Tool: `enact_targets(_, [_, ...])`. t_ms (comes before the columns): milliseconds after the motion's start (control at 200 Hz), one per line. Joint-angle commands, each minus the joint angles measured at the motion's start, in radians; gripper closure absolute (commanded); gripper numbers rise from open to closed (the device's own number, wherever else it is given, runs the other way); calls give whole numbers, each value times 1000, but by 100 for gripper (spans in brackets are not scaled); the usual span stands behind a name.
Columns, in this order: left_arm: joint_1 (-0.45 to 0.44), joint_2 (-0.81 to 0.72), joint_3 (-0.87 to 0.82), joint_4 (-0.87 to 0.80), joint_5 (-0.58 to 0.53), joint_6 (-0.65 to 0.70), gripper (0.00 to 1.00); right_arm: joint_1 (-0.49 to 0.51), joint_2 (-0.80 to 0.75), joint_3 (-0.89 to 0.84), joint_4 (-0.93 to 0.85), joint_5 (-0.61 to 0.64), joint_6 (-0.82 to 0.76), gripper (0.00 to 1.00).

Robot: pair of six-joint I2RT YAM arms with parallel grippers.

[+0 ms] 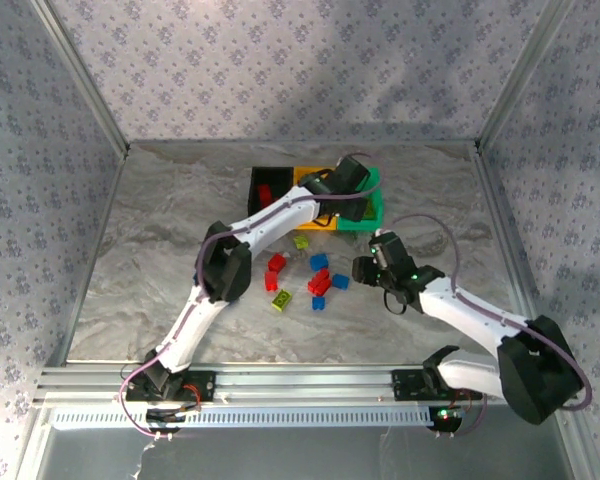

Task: Sort the legos into containers by color
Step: Place the lego in the container, then pick up the lego from the center of the table.

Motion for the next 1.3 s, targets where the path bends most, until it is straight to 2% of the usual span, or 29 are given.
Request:
enact_targets(0, [-1, -202, -174, 133, -48, 10, 18, 45, 71, 69, 32, -2, -12, 44])
enact_targets(145, [33, -376, -443, 208, -62, -11, 18, 99, 185, 155, 39, 13, -12, 44])
enact_targets(345, [141, -593, -778, 289, -32, -50, 18, 149, 309, 279, 27, 33, -6, 44])
enact_targets(615, [275, -841, -1116, 354, 10, -104, 18, 184, 507, 483, -27, 36, -30, 44])
enact_targets(969, [293, -1115, -1385, 338, 13, -155, 18, 183, 744, 745, -131, 31, -64, 44])
enact_targets(1294, [296, -1255, -1506, 307, 3, -199, 18, 176, 850, 814, -168, 46, -50, 45])
